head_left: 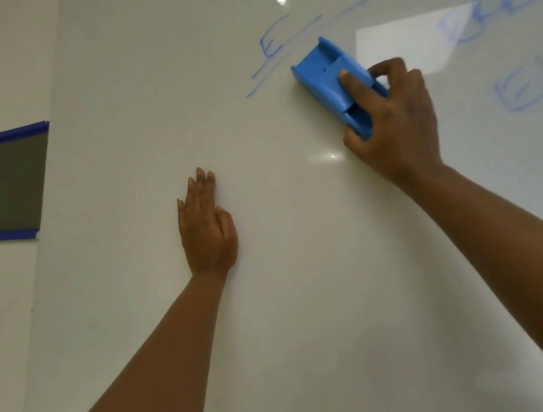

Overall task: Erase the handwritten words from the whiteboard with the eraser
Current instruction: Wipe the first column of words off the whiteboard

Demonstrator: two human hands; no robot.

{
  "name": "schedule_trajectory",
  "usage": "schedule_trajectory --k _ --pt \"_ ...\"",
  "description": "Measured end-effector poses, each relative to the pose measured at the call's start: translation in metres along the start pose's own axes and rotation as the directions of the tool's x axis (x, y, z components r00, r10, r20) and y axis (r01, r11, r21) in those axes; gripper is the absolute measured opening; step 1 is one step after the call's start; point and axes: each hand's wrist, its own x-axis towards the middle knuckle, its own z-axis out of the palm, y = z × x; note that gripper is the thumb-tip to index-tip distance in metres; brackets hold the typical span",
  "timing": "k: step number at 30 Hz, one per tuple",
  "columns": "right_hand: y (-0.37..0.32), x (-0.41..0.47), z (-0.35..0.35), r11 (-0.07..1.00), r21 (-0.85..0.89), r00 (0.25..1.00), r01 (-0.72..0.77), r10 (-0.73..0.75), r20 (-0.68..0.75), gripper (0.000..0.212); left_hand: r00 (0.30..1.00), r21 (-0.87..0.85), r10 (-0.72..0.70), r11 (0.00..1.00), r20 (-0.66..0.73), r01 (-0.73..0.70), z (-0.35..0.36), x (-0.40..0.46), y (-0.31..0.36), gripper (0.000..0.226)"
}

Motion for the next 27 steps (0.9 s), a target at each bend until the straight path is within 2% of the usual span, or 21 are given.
schedule_trajectory --k 8,14,18,27 --pt "-0.023 -0.044 -0.002 0.958 0.171 0.957 0.229 -0.254 0.14 0.059 0.994 0.052 -0.02 0.999 0.112 0.015 -0.013 0.001 0.004 0.062" --pt "-0.008 -0.059 -0.017 0.936 0.169 0.917 0.309 -0.34 0.207 0.057 0.99 0.14 -0.063 0.989 0.126 0.046 -0.011 0.003 0.015 0.053" --pt "0.005 -0.058 -0.029 0.957 0.115 0.94 0.268 -0.286 0.188 0.058 0.998 0.254 -0.009 0.967 0.056 -0.005 -0.008 0.013 0.03 0.051" --pt "0.037 -0.02 -0.05 0.999 0.031 0.999 0.036 -0.037 0.02 0.051 0.991 0.198 0.091 0.974 0.102 -0.11 0.022 0.049 0.062 0.056"
